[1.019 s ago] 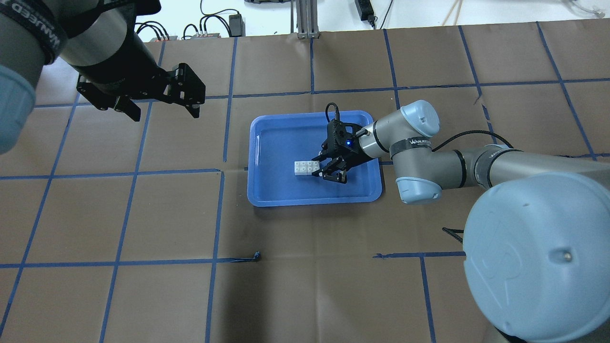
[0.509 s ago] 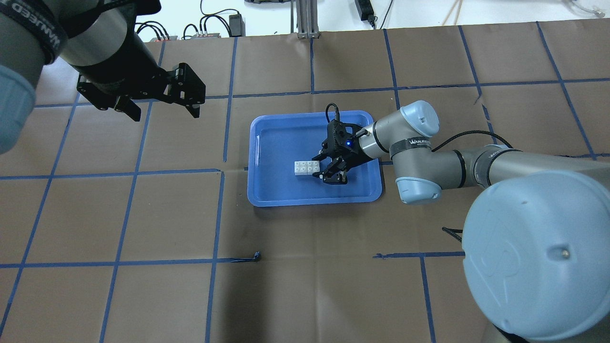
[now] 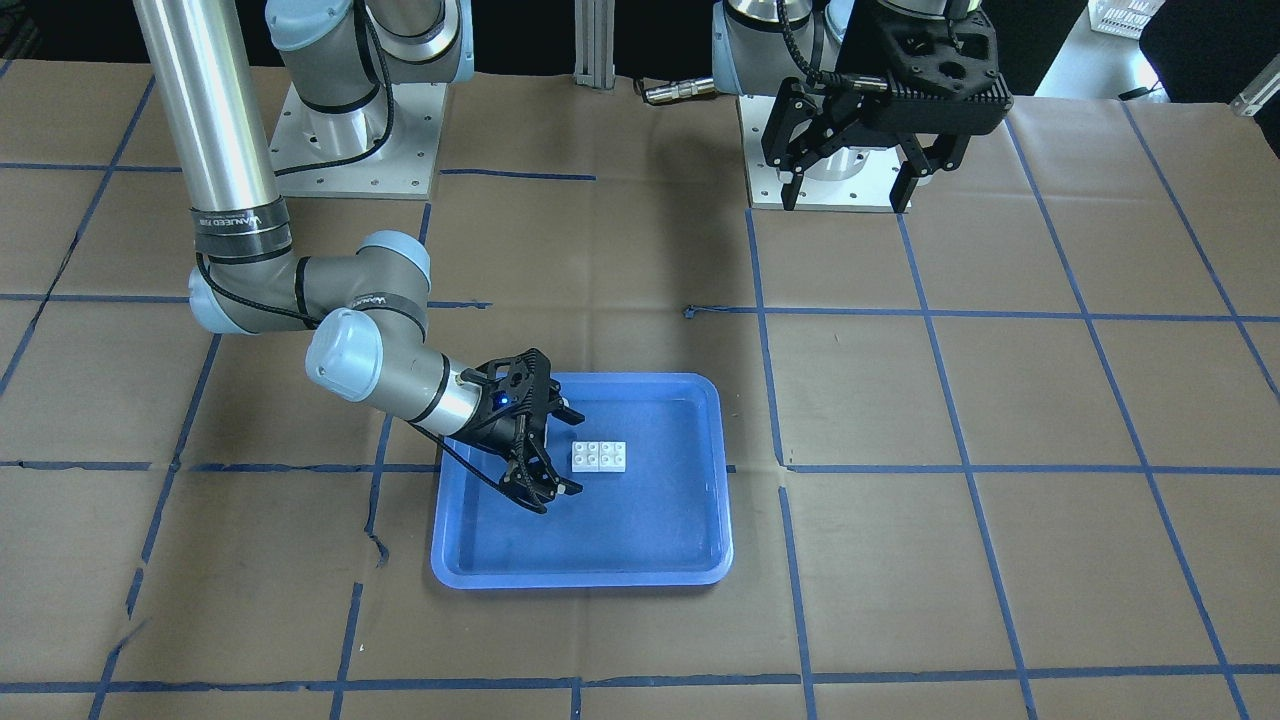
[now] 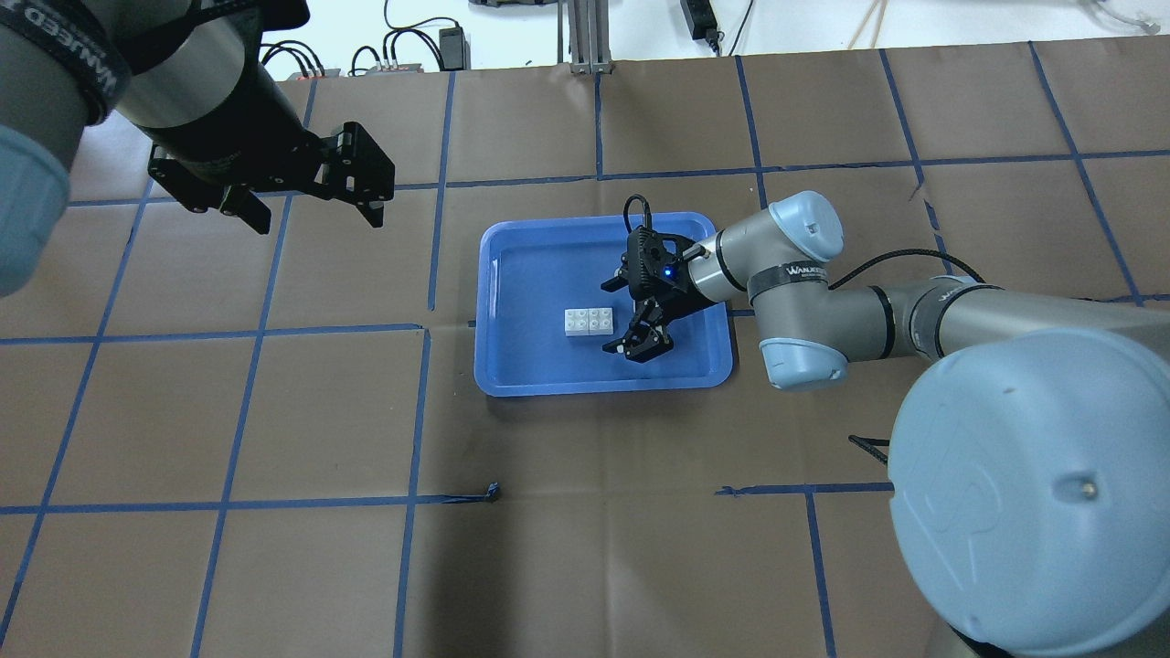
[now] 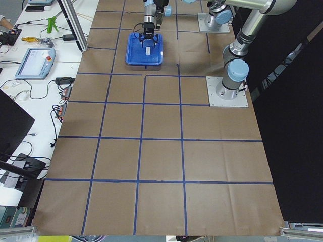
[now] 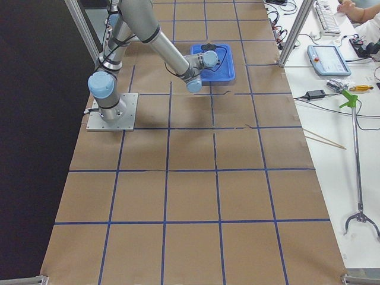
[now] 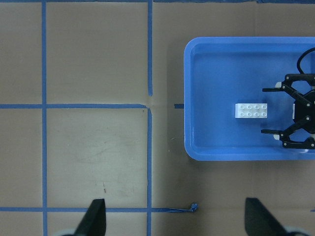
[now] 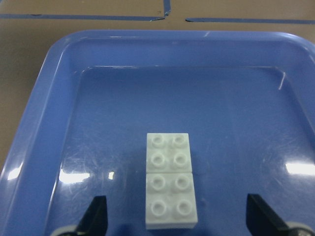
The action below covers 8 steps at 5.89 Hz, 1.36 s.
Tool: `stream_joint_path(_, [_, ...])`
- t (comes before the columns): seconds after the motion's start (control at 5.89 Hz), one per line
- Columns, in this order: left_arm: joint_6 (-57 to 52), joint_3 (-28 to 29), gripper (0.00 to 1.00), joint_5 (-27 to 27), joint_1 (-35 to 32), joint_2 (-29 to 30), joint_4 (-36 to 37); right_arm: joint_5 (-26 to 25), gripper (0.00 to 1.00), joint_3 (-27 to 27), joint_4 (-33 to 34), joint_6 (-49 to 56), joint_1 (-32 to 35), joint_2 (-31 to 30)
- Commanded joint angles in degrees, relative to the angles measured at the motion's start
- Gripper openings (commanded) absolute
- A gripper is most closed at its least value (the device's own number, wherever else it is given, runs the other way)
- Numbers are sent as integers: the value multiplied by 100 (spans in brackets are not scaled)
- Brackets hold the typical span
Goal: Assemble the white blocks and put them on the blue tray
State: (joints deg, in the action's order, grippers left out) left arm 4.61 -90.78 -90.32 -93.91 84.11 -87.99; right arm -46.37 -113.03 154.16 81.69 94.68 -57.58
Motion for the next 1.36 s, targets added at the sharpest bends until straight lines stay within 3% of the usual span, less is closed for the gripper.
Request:
stream_joint_path(0.0, [23,-1,100,6,4,-9,19,-343,100,341,-87,-554,-11,-87])
stream_joint_path(0.17, [23,-1,100,6,4,0,19,-833,100,430,-471,-749,-11,-305])
stream_joint_path(0.34, [23,-1,100,6,4,0,10,-1378,100,588,-1266,-760,-20,-707])
stream_joint_path(0.51, [23,-1,100,6,4,0,10,-2262,100,833,-2310,-786,-64,-1155])
stream_joint_path(0.68, [32,-1,100,6,4,-9,19,-3071,100,1001,-2868,-1456,-99,-1603])
stream_joint_path(0.85, [32,-1,100,6,4,0,19,-3871,100,1072,-2883,-2803,-117,-1895])
stream_joint_path(1.02, [32,-1,100,6,4,0,19,-4184,100,1055,-2909,-4513,-143,-2141])
stream_joint_path(1.19, [32,-1,100,6,4,0,10,-4457,100,1090,-3353,-6357,-161,-2414])
